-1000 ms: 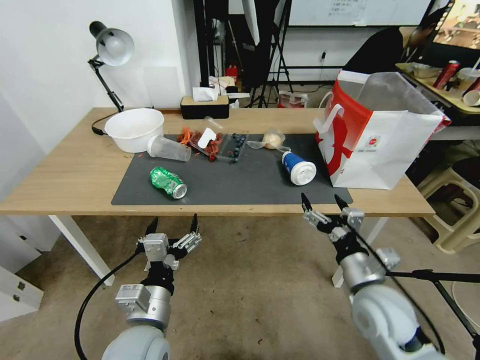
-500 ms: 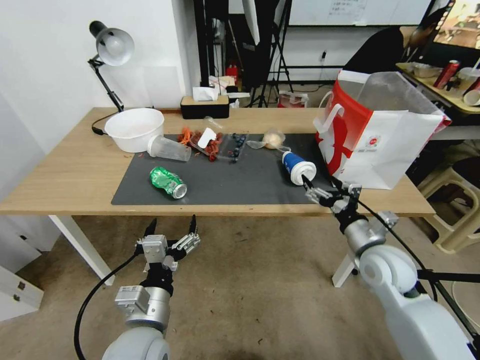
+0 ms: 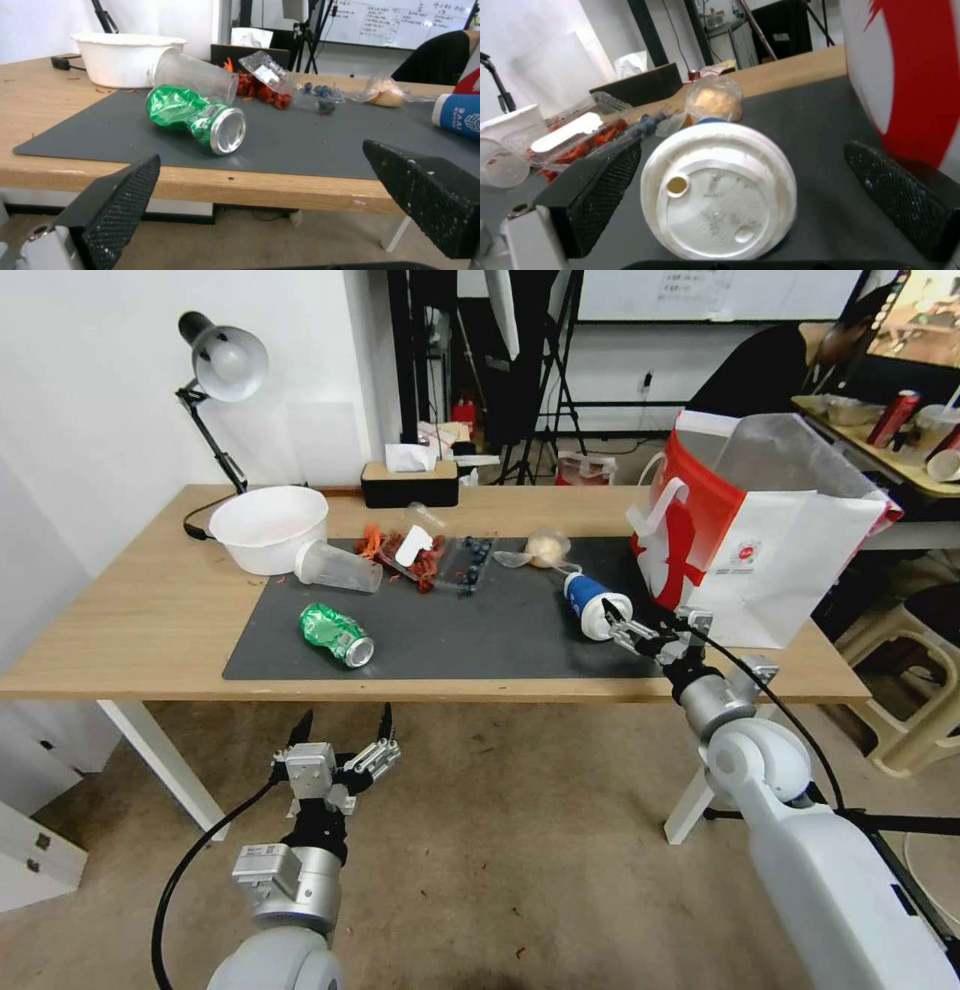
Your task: Pick up the trash from the table and place it into the takeout bag.
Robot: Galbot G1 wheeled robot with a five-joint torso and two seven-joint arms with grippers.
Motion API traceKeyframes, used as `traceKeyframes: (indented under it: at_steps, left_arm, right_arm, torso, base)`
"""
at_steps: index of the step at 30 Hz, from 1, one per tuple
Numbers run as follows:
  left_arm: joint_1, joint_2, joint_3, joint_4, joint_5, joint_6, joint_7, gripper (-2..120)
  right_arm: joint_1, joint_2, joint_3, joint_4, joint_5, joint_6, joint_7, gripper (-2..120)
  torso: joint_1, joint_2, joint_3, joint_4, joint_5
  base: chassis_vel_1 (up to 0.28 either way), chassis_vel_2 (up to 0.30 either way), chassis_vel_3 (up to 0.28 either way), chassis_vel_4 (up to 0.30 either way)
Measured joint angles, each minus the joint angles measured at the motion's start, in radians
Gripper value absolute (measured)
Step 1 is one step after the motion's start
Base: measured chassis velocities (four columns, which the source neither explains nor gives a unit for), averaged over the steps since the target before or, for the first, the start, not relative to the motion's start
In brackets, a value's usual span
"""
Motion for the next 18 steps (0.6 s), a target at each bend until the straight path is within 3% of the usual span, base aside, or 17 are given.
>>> traceKeyframes:
  at_steps: [16, 18]
  left_arm:
    - [-0.009, -0.002, -0.001, 0.016, 0.0, -0.003, 0.0, 100]
    - [-0.01, -0.003, 0.0, 0.018, 0.0, -0.003, 0.0, 100]
  right_arm:
    - [0.048, 0.044, -0.05, -0.068, -0.007, -0.019, 0.018, 100]
    - [0.051, 0.051, -0.056, -0.074, -0.008, -0.02, 0.021, 93]
  torso:
    - [0.0, 0.0, 0.0, 0.0, -0.0001]
    - [0.0, 0.0, 0.0, 0.0, -0.0001]
  base:
    - [0.0, 0.0, 0.0, 0.0]
    - [0.0, 0.0, 0.0, 0.0]
